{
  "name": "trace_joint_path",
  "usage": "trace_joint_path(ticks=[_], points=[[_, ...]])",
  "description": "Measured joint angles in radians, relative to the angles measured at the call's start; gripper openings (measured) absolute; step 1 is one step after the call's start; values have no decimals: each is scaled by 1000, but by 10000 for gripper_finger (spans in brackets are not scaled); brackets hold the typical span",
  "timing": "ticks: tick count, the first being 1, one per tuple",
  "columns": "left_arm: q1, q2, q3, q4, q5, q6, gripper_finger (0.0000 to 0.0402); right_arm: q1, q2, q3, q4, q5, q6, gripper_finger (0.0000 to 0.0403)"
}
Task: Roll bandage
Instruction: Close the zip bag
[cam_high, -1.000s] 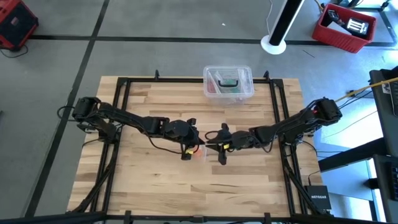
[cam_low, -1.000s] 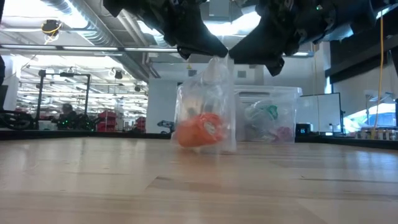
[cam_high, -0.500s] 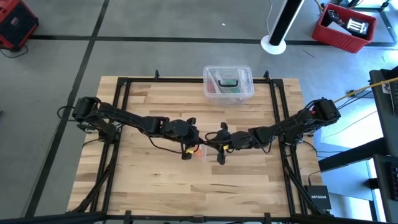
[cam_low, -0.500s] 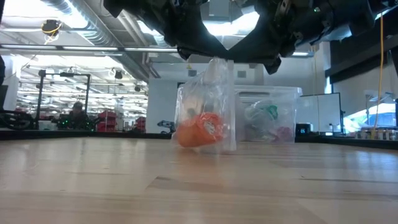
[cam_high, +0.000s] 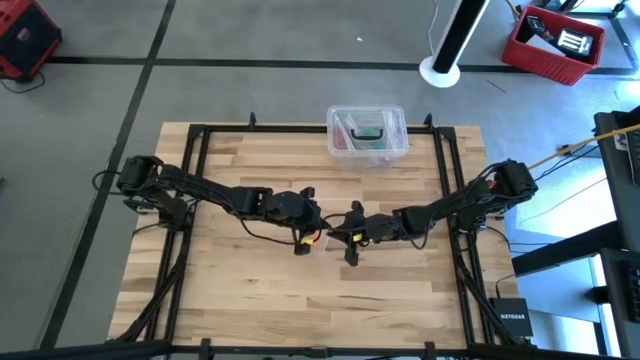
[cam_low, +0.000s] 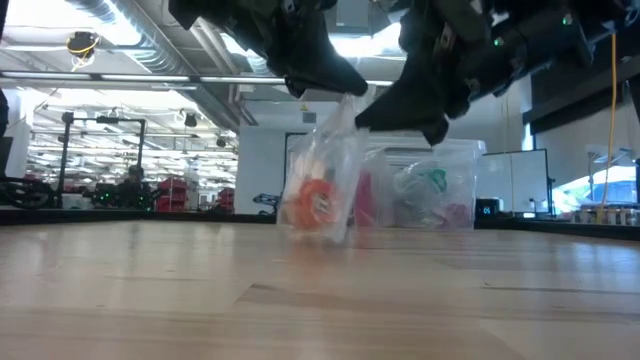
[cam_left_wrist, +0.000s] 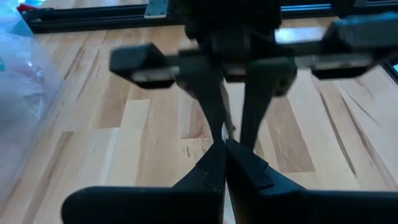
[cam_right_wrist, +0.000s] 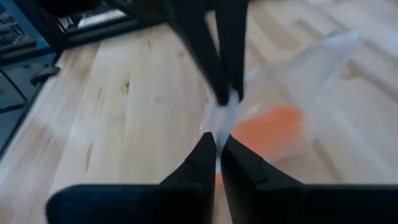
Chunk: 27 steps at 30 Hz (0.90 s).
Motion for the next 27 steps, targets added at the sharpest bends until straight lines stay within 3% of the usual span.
trace_joint_path(ticks=[15, 27], points=[[1, 0, 0, 0, -19, 8, 0, 68, 201, 0, 202, 19, 79, 28], [1, 0, 0, -4, -22, 8, 0, 105, 366, 1, 266, 57, 77, 28]])
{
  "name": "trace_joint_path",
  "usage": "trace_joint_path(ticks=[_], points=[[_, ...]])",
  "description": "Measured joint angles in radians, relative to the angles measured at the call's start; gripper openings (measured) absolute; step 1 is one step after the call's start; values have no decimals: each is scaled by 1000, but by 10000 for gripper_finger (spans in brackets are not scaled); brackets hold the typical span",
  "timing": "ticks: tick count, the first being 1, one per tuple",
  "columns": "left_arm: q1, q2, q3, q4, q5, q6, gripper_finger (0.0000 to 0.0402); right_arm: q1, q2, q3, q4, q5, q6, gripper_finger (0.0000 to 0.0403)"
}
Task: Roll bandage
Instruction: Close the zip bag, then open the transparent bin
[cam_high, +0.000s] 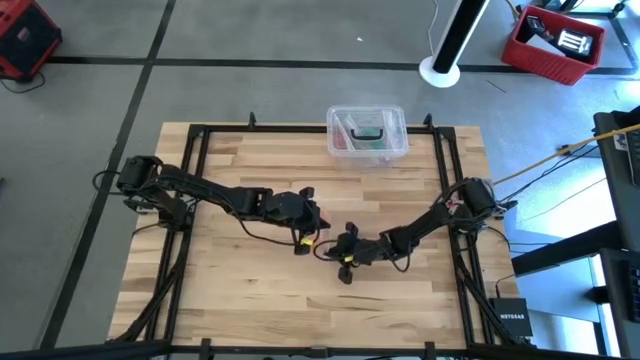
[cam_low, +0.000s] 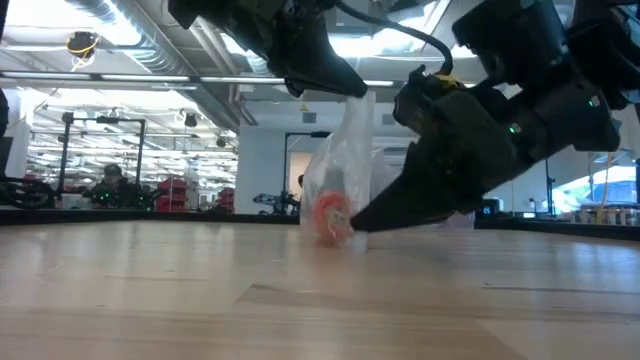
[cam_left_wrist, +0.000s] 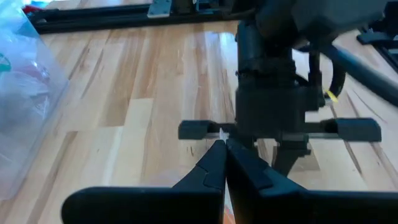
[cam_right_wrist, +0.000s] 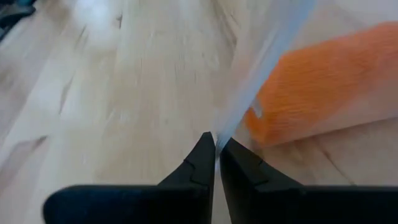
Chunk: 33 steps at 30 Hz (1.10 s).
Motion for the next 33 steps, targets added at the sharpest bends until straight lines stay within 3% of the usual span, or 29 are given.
trace_joint_path(ticks=[3, 8, 13, 18, 25, 29, 33], points=[[1, -4, 4, 14, -8, 4, 0, 1, -24, -3, -40, -51, -4, 28], [-5, -4, 5, -26, -8, 27, 0, -7, -239, -1, -235, -197, -24, 28], [-15, -4, 3, -172, -19, 4, 0, -7, -470, -2, -510, -195, -18, 28], [-24, -3, 3, -332, -31, -72, 0, -17, -648, -2, -667, -100, -37, 52], [0, -9, 2, -362, -74, -52, 39, -119, -815, -2, -779, 175, -238, 150], [57, -42, 2, -369, -76, -9, 88, -274, -878, -2, -819, 270, -374, 192], [156, -89, 2, -351, -80, 51, 137, -494, -911, 0, -822, 243, -428, 221]])
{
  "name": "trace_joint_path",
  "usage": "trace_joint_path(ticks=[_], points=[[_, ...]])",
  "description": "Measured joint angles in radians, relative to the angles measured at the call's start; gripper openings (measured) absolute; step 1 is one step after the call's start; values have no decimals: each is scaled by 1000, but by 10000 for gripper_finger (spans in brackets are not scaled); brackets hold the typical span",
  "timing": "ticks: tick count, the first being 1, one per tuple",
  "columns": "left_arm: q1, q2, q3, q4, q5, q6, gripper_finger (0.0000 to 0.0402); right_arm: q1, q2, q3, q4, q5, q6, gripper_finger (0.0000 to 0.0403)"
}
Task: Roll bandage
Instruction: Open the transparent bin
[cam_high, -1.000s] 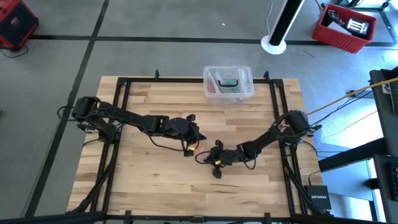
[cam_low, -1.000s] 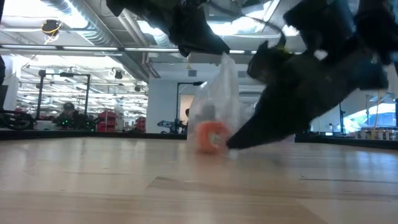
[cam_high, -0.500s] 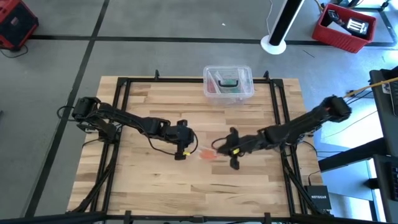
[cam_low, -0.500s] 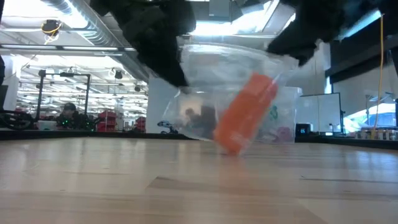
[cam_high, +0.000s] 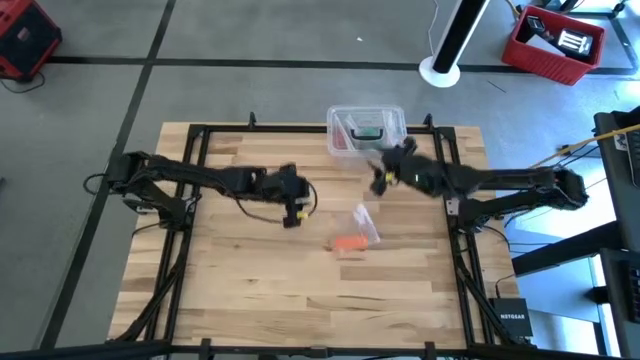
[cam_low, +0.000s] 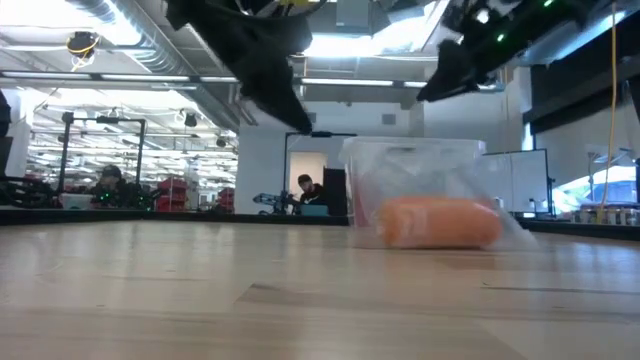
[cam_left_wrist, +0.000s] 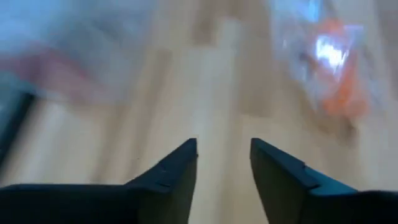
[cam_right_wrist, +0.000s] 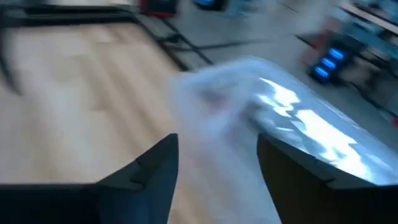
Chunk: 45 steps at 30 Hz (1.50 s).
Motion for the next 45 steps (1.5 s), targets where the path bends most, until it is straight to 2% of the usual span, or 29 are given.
trace_joint_path(ticks=[6, 9, 11, 14, 16, 17, 23, 29, 35, 45], points=[[208, -44, 0, 221, 1, 73, 180, -331, -33, 107, -201, -87, 54, 239], [344, -31, 0, 359, 41, 37, 189, -495, -34, 144, -270, -188, 109, 239], [441, 3, 1, 454, 150, -54, 191, -601, -33, 141, -281, -308, 123, 239], [551, 80, 0, 564, 370, -191, 192, -735, -22, 123, -283, -486, 155, 239], [599, 131, -1, 625, 490, -266, 192, -801, -10, 109, -286, -552, 169, 239], [616, 153, -1, 645, 516, -296, 192, -827, -3, 104, -287, -563, 171, 239], [630, 239, -2, 750, 528, -363, 192, -876, 46, 69, -284, -656, 194, 239], [611, 249, -2, 755, 525, -320, 192, -874, 71, 67, -274, -700, 195, 238], [583, 266, -1, 759, 475, -330, 192, -874, 72, 66, -265, -700, 196, 238], [535, 334, -1, 910, 473, -440, 192, -874, 71, 66, -279, -708, 196, 238]])
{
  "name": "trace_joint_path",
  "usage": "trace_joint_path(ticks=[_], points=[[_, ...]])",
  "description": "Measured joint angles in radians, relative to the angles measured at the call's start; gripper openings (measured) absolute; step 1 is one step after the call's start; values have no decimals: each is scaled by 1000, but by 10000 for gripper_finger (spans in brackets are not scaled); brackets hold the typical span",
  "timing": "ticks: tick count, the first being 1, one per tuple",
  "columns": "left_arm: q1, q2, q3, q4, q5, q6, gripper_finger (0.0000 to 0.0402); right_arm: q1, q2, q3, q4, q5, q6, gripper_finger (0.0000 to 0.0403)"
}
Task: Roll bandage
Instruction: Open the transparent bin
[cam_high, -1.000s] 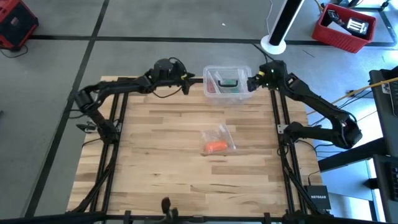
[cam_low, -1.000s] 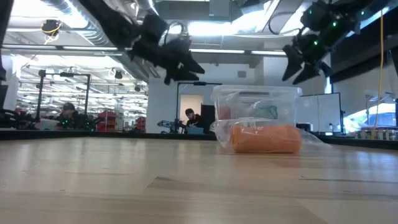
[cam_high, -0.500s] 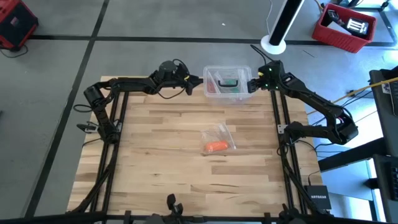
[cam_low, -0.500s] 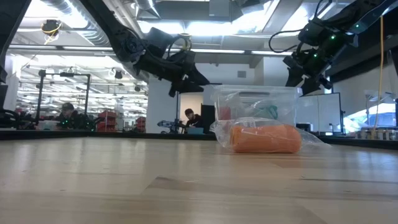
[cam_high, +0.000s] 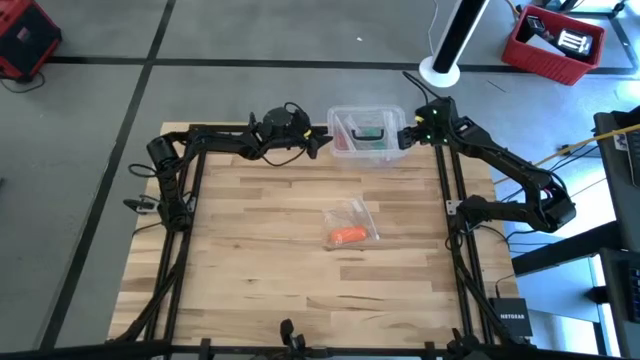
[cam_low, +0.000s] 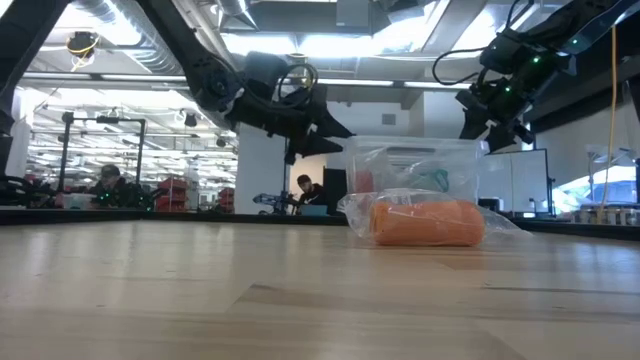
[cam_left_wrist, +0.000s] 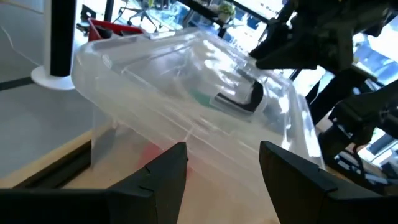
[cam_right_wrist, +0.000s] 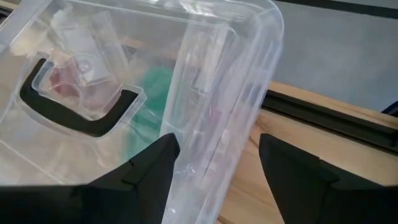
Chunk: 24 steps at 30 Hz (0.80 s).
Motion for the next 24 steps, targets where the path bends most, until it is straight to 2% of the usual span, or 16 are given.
trace_joint_path(ticks=[6, 13, 24], points=[[1, 0, 0, 19, 0, -6, 192, 0, -1, 3, -7, -80, 3, 238], [-7, 0, 0, 24, -1, 39, 192, 0, -40, 79, -27, -90, 5, 238], [-6, 0, 0, 21, -8, 57, 192, -1, -55, 93, -20, -207, 19, 238]])
